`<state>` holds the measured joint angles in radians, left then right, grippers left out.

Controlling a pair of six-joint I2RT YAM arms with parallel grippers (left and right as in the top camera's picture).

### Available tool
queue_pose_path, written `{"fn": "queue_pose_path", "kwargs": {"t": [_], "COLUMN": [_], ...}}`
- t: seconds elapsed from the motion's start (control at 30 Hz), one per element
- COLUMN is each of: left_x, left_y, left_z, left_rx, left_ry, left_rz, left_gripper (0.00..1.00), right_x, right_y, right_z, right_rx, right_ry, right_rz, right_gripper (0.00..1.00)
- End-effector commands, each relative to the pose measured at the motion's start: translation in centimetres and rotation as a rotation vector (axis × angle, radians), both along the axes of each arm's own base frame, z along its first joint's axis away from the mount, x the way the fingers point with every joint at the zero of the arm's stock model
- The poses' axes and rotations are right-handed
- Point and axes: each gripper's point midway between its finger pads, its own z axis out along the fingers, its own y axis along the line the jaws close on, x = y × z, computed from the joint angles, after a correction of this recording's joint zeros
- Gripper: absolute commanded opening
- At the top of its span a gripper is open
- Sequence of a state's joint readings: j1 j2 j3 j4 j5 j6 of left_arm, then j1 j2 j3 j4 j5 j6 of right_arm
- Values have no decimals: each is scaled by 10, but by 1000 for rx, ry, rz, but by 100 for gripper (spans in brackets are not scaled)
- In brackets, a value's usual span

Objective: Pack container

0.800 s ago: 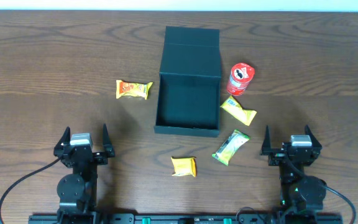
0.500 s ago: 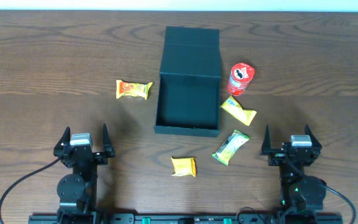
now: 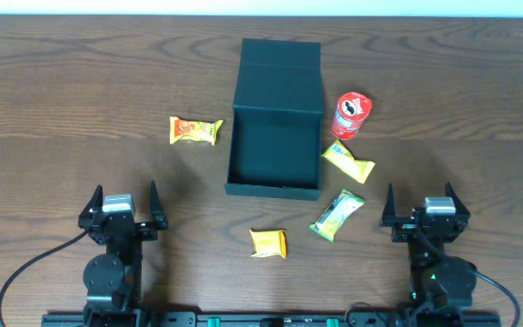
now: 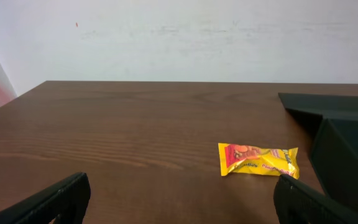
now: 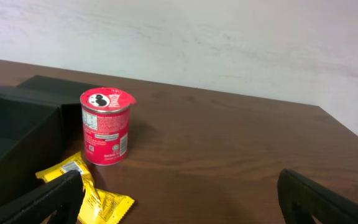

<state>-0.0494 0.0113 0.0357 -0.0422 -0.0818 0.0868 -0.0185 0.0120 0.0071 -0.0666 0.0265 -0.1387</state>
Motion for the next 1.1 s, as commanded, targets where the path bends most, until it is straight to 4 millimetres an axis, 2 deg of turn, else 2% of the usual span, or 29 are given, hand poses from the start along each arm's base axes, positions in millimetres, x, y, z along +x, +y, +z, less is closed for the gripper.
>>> {"fn": "queue_pose_path", "kwargs": {"t": [0.0,1.07], "left_x": [0,0], "left_y": [1,-1], "left_z": [-20,-17], "left_rx": [16,3], "left_ry": [52,40], "left_rz": [1,-7], "left_gripper": [95,95], "right_x": [0,-1], "right_y": [-4,-6], "right_z": [-1,-1], "right_rx": [9,-3], "right_ry": [1,0], "right_rz": [-22,-34], "right_gripper": [99,99]}}
